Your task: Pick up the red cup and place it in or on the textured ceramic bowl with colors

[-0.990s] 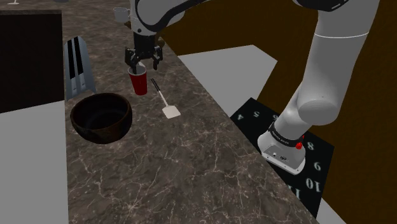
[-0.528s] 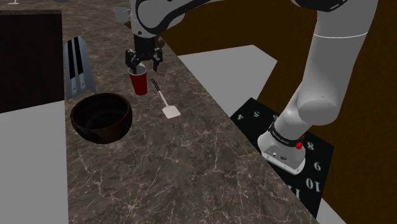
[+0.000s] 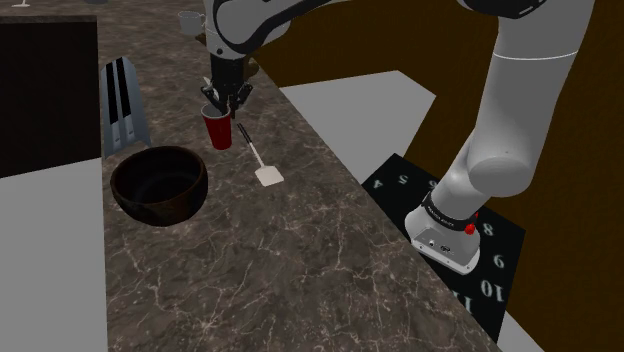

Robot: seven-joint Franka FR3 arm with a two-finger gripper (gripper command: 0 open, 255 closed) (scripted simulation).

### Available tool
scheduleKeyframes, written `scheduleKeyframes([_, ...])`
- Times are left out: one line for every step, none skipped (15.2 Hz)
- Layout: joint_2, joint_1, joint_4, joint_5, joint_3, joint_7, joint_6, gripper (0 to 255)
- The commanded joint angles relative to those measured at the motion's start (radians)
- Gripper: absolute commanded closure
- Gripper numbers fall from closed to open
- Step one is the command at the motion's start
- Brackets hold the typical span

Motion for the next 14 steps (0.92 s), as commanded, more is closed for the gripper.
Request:
scheduleKeyframes([0.001,0.0,-0.001,0.0,0.0,0.0,0.0,255])
scheduleKeyframes([0.0,0.0,-0.001,0.0,0.0,0.0,0.0,255])
scheduleKeyframes([0.0,0.0,-0.001,0.0,0.0,0.0,0.0,255])
scheduleKeyframes([-0.005,0.0,0.005,0.001,0.001,0.0,-0.012,255])
scheduleKeyframes([-0.011,-0.001,0.011,0.002,0.001,0.0,-0.023,255])
scheduleKeyframes([-0.016,-0.001,0.018,0.004,0.002,0.0,-0.035,255])
scheduleKeyframes([-0.021,-0.002,0.024,0.005,0.002,0.0,-0.046,255])
scheduleKeyframes([-0.026,-0.002,0.031,0.006,0.003,0.0,-0.058,255])
scheduleKeyframes([-0.031,-0.002,0.038,0.007,0.003,0.0,-0.07,255])
scheduleKeyframes([-0.036,-0.003,0.046,0.008,0.003,0.0,-0.082,255])
scheduleKeyframes([-0.04,-0.003,0.053,0.009,0.004,0.0,-0.094,255])
scheduleKeyframes([-0.045,-0.003,0.061,0.009,0.004,0.0,-0.106,255])
scheduleKeyframes([-0.049,-0.003,0.069,0.01,0.005,0.0,-0.118,255])
scheduleKeyframes([-0.052,-0.004,0.077,0.011,0.005,0.0,-0.13,255])
